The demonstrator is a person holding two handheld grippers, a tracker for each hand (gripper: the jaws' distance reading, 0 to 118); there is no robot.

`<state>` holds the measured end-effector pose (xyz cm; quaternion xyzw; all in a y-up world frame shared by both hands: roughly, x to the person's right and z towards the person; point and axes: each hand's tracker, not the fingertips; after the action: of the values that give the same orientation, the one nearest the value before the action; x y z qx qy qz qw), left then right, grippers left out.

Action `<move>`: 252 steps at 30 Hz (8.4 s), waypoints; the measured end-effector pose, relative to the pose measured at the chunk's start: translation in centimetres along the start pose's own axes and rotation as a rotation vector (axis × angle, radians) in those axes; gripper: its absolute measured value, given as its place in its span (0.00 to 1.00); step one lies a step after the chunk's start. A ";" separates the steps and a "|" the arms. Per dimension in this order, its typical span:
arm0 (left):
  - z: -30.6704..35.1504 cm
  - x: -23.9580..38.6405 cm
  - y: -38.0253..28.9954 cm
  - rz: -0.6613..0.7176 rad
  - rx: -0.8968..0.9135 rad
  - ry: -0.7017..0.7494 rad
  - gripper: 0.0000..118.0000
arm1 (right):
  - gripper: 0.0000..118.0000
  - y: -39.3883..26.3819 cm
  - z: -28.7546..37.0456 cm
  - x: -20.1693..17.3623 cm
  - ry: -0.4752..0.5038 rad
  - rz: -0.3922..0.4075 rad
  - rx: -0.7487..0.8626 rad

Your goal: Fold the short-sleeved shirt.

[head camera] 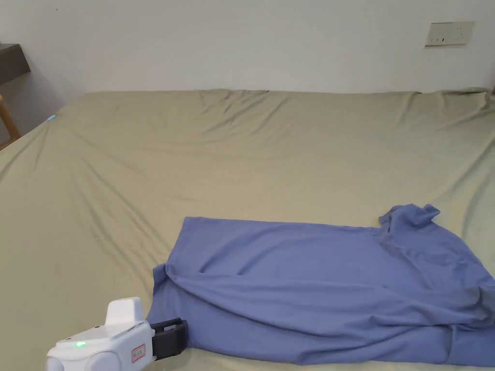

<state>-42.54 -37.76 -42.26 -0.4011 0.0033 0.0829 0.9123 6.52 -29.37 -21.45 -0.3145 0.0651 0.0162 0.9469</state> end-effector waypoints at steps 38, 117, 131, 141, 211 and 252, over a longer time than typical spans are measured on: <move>9.8 2.8 -0.3 -0.250 0.165 -0.078 0.06 | 0.10 5.5 -9.6 13.8 0.000 -0.238 -0.087; 4.1 3.6 4.8 -0.216 0.150 -0.009 0.03 | 0.69 12.4 -25.7 17.1 -0.013 -0.029 -0.421; 15.8 -0.5 3.9 -0.205 0.215 -0.093 0.03 | 0.02 13.1 -5.7 13.1 0.083 0.017 -0.145; 17.1 -4.4 -5.1 -0.188 -0.050 -0.141 0.03 | 0.02 3.0 0.3 10.3 0.115 0.082 -0.418; 15.9 -13.3 6.6 0.085 -0.385 -0.105 0.09 | 0.01 -1.5 7.2 -9.0 0.237 0.112 0.056; 8.5 17.8 -6.1 -0.251 -0.413 -0.317 0.00 | 0.01 -3.5 10.3 -8.1 0.250 0.085 0.060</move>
<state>-24.57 -32.94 -33.34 -0.5576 -0.2060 0.0297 0.8036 -0.12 -25.88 -10.09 -0.2824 0.1963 0.0148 0.9389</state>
